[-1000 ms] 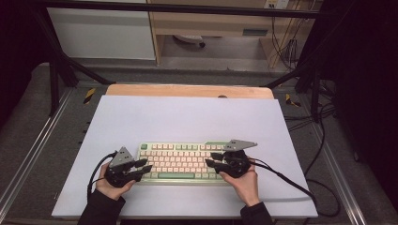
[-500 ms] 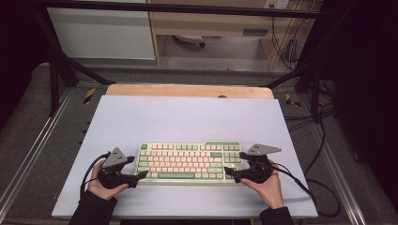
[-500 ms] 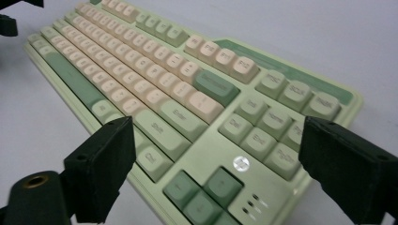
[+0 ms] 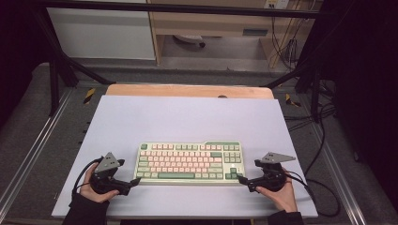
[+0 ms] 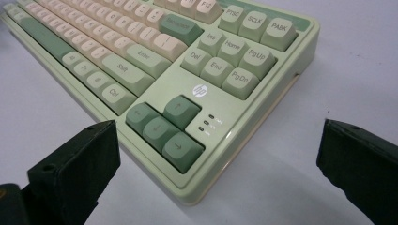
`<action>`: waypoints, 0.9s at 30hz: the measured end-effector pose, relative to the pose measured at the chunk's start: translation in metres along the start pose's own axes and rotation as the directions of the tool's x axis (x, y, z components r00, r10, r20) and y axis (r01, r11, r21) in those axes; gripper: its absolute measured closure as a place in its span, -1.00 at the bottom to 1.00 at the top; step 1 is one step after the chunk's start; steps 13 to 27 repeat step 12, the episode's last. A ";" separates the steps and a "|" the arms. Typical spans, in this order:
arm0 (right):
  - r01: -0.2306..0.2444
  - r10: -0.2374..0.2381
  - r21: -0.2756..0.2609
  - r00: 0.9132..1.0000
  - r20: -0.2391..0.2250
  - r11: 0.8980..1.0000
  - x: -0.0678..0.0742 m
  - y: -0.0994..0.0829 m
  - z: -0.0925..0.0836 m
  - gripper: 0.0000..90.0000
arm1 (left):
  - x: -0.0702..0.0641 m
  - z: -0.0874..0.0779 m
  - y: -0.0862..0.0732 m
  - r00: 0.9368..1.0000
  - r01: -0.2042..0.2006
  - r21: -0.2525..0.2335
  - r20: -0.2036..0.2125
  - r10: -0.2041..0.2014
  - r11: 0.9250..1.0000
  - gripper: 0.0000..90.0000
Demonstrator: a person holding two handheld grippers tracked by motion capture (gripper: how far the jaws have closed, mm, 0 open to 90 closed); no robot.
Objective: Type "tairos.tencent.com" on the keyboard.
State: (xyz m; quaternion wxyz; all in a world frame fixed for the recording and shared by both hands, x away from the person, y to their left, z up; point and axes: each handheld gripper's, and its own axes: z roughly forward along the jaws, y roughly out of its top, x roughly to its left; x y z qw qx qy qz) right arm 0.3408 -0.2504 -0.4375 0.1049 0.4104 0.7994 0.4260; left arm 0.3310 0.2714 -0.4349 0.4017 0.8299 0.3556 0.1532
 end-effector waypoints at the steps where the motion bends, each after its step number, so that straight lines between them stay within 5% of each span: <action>1: 0.005 -0.005 -0.006 1.000 -0.001 1.000 -0.001 -0.001 0.000 -0.99 | 0.000 0.000 -0.001 1.000 0.005 0.000 0.001 -0.005 1.000 -0.88; 27: 0.027 -0.027 -0.020 1.000 0.007 0.999 0.000 -0.007 -0.004 -1.00 | 0.001 -0.001 -0.006 1.000 -0.002 0.006 0.004 0.002 1.000 -0.87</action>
